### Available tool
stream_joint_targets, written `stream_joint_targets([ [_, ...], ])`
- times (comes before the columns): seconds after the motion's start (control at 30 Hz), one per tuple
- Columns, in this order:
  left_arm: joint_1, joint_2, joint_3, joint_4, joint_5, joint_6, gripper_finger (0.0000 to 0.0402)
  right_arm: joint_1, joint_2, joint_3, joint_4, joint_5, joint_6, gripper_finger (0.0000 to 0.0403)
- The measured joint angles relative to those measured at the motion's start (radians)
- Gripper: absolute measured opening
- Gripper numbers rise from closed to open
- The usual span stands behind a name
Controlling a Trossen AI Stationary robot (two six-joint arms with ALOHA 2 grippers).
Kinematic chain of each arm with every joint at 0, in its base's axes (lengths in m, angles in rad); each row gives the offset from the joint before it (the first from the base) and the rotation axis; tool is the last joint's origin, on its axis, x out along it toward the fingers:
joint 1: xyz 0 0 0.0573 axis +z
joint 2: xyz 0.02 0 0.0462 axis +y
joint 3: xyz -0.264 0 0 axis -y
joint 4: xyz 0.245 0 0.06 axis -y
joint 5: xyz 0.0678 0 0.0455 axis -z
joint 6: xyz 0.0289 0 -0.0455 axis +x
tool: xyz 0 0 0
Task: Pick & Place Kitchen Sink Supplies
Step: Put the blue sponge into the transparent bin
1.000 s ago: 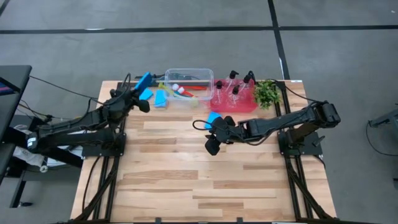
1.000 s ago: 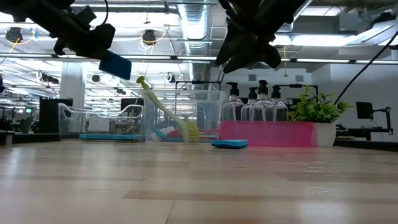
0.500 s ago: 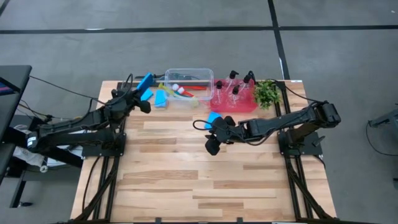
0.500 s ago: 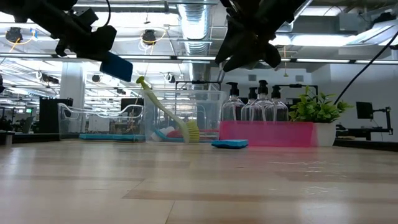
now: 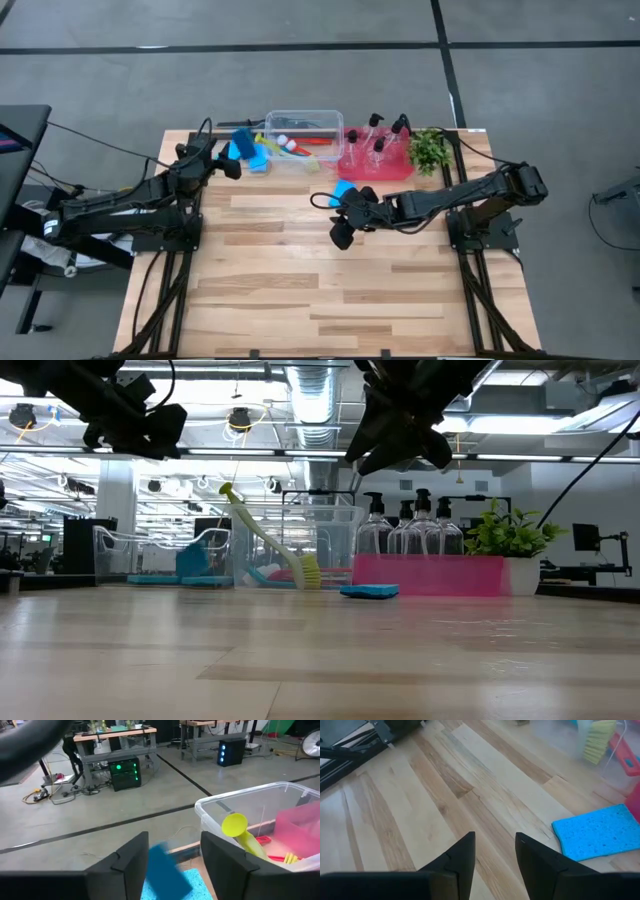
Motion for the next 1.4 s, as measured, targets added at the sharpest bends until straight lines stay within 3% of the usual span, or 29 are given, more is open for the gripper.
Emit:
stream_joint_targets([
  [0.17,0.0,0.0,0.0,0.0,0.005,0.0,0.0196,0.009,0.0,0.0,0.009,0.0,-0.003,0.0134],
  [0.4,0.0,0.0,0.0,0.0,0.116,-0.05,0.0191,0.027,0.019,0.0,-0.009,0.003,-0.088,0.0135],
  [0.77,-0.002,0.028,0.0,0.003,0.243,-0.053,0.0188,0.006,0.23,0.0,-0.04,0.005,-0.141,0.0114],
  [0.97,-0.002,0.058,0.0,0.003,0.287,-0.054,0.0184,-0.017,0.243,0.0,-0.039,0.004,-0.149,0.0107],
  [1.4,-0.002,0.134,0.0,0.003,0.399,-0.129,0.0183,-0.083,0.26,0.0,-0.012,0.004,-0.46,0.0107],
])
